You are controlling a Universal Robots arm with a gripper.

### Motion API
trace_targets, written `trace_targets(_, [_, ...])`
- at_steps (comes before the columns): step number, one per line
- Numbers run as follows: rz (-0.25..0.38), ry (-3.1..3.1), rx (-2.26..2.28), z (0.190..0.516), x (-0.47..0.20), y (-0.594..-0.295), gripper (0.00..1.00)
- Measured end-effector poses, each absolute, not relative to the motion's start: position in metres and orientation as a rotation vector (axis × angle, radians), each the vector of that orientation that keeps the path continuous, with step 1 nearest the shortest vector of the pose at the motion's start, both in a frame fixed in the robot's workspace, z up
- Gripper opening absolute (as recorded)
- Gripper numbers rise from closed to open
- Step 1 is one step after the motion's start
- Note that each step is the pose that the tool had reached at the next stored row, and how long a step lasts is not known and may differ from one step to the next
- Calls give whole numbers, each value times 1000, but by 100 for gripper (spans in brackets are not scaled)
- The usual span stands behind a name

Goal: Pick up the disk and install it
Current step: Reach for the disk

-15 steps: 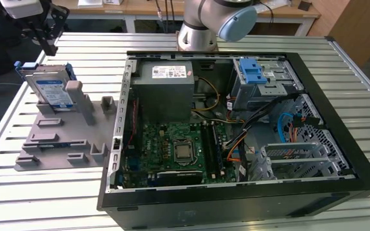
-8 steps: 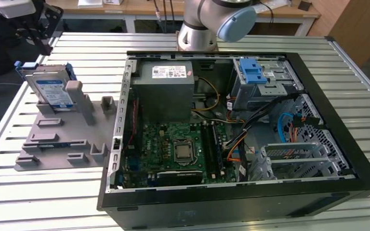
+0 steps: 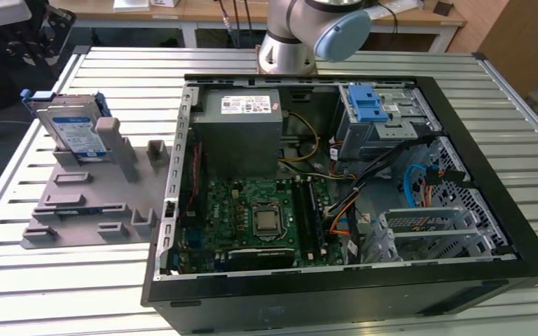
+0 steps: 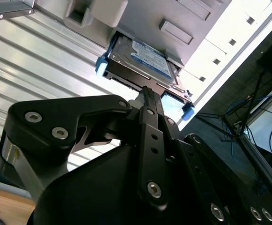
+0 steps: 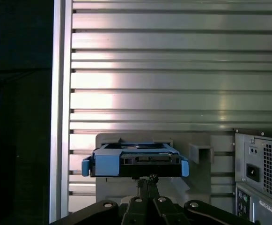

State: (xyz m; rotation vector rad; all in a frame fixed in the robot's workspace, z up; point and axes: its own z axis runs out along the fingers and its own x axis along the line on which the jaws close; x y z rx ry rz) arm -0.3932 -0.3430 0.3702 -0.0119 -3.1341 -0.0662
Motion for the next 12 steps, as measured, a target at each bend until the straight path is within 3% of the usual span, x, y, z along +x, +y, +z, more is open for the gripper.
trace_targets(12, [-66, -3134, -12, 366, -418, -339, 11])
